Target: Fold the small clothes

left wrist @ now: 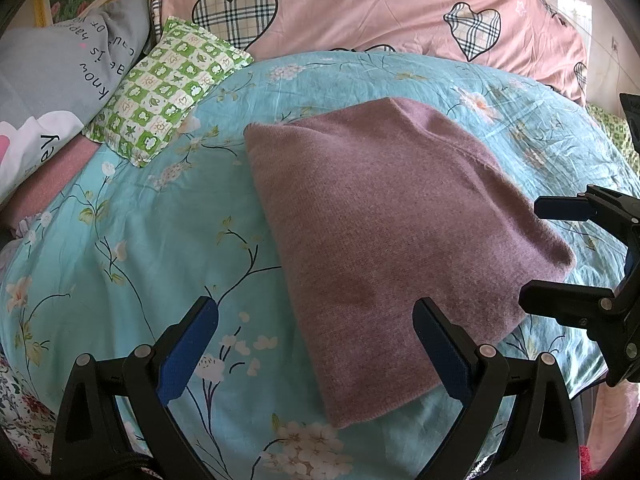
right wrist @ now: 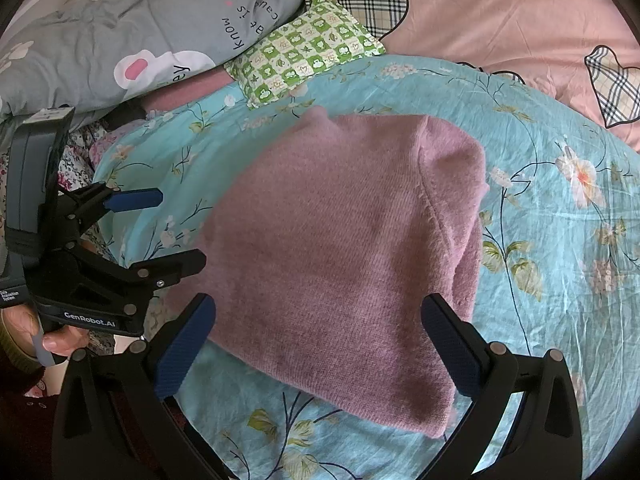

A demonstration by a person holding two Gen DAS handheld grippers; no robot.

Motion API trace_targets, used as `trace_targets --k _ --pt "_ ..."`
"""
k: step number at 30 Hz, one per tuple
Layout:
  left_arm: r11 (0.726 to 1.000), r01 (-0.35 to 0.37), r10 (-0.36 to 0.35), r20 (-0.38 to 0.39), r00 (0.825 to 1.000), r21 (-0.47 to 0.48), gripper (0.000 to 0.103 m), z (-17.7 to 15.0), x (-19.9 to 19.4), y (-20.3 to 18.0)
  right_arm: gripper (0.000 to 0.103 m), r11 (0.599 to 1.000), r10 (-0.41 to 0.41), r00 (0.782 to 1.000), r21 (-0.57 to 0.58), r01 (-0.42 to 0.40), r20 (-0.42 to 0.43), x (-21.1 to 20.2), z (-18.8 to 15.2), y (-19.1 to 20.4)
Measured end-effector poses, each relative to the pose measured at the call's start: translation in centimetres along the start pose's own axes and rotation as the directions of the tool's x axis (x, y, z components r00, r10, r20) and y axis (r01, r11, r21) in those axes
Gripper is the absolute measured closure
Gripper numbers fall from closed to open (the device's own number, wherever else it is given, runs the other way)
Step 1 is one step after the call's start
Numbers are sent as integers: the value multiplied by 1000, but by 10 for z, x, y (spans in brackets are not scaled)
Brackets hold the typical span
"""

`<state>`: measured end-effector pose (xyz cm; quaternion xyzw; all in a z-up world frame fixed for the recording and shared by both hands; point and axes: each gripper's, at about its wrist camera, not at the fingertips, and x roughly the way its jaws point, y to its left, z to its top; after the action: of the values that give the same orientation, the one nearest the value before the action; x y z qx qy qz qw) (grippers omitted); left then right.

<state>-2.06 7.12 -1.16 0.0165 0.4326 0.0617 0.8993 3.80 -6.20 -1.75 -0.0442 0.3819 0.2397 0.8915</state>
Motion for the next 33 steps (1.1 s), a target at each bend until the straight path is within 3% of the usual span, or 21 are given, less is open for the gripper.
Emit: trace_targets --k 33 --pt "1000 0 0 -1 1000 -3 5 16 5 6 0 1000 8 1000 -13 -7 16 -7 14 -12"
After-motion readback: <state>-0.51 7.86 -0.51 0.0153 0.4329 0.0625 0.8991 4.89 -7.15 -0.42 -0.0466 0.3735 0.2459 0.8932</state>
